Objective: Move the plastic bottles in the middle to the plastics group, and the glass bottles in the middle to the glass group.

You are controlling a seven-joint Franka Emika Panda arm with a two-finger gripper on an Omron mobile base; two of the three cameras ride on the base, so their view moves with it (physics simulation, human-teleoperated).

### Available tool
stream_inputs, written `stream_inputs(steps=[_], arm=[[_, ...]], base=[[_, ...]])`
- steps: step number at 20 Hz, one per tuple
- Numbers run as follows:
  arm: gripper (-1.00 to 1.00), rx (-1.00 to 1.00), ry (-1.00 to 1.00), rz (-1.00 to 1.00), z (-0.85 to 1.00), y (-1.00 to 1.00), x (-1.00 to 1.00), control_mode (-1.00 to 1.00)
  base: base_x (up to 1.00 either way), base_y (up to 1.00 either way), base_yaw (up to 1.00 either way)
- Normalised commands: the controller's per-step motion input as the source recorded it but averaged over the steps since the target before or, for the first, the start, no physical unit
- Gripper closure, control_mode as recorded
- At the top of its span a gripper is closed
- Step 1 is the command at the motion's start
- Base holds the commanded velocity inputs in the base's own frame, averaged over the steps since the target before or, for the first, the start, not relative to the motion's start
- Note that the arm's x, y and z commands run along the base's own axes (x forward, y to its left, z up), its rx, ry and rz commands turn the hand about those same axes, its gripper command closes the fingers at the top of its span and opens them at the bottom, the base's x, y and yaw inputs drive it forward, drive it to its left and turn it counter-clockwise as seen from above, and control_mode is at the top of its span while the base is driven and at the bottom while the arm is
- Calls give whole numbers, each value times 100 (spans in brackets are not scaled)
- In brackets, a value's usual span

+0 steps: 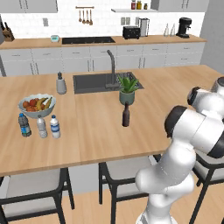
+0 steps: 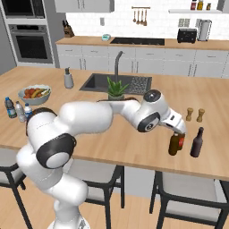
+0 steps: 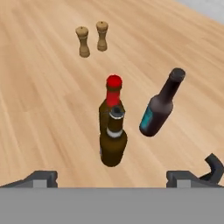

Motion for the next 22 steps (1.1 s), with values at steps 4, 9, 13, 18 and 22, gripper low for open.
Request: stream_inputs(steps=[4, 9, 13, 18, 22], arm=[[-100, -8, 0, 0, 48, 84, -1, -100], [-100, -4, 0, 6, 30, 100, -3, -100], [-100, 0, 1, 27, 4, 100, 0, -100], [-100, 0, 15, 42, 0, 100, 0, -100], [-100, 0, 37, 48, 6, 100, 8, -100]], base=[[0, 0, 0], [0, 0, 0], [0, 0, 0], [0, 0, 0], [0, 0, 0]])
